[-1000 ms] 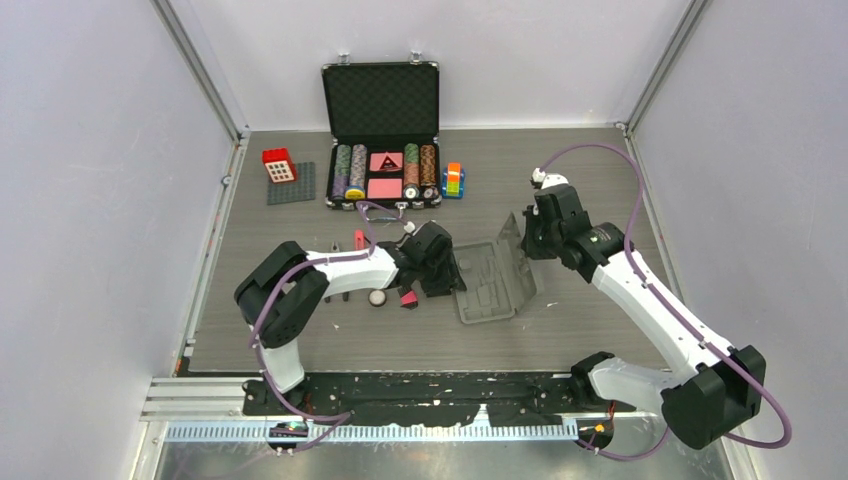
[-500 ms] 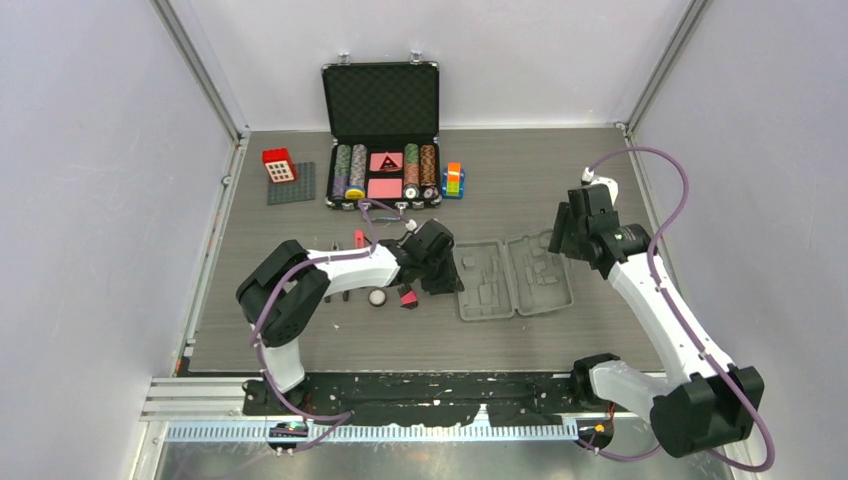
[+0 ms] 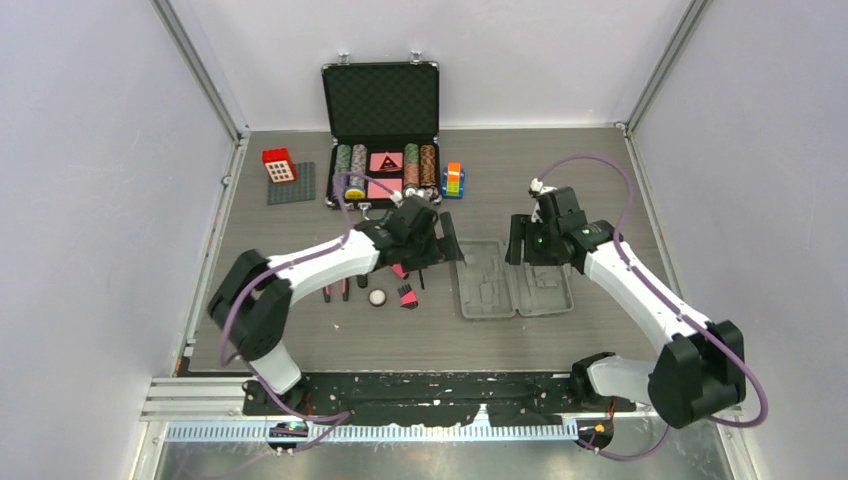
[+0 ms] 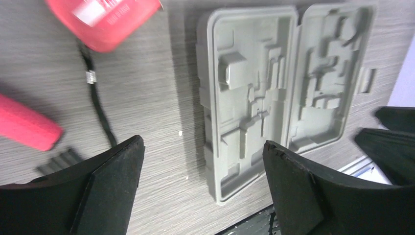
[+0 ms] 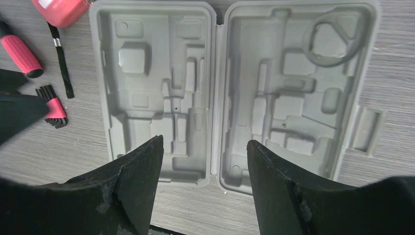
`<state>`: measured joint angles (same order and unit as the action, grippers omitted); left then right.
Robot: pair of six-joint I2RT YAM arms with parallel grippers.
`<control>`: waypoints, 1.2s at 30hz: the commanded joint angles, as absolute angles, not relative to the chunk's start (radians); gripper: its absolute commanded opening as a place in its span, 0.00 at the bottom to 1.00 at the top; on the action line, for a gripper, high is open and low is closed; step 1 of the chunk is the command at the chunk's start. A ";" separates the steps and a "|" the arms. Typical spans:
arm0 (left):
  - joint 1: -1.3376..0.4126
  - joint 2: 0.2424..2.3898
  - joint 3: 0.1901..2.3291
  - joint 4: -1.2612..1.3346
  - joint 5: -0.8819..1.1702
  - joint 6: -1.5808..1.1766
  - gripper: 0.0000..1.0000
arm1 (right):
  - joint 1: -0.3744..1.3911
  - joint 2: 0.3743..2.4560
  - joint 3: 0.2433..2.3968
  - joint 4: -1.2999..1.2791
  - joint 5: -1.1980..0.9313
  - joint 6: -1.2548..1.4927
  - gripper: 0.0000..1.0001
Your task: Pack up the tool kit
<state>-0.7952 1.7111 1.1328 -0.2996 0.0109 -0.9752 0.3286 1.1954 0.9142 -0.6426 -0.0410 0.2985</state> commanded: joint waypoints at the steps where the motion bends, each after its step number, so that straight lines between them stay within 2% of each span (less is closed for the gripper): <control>1: -0.737 1.506 1.159 -0.392 -0.082 -0.858 0.96 | 0.351 1.258 0.926 -0.575 -0.073 0.286 0.68; 8: -0.563 1.203 1.220 -0.590 -0.215 -0.614 0.99 | 0.359 1.428 0.940 -0.551 -0.040 0.297 0.64; 13: -0.429 1.041 1.247 -0.603 -0.328 -0.408 1.00 | 0.359 1.493 0.916 -0.532 -0.015 0.315 0.64; 17: -0.417 0.948 1.163 -0.476 -0.554 -0.286 1.00 | 0.359 1.529 0.907 -0.518 -0.008 0.332 0.64; 19: -0.407 0.908 1.097 -0.408 -0.601 -0.246 1.00 | 0.359 1.548 0.906 -0.509 -0.021 0.344 0.62; 29: -0.403 0.807 0.974 -0.305 -0.672 -0.177 1.00 | 0.408 1.601 0.929 -0.523 -0.005 0.370 0.57; 36: -0.404 0.762 0.932 -0.234 -0.708 -0.149 0.99 | 0.409 1.615 0.954 -0.567 0.144 0.366 0.51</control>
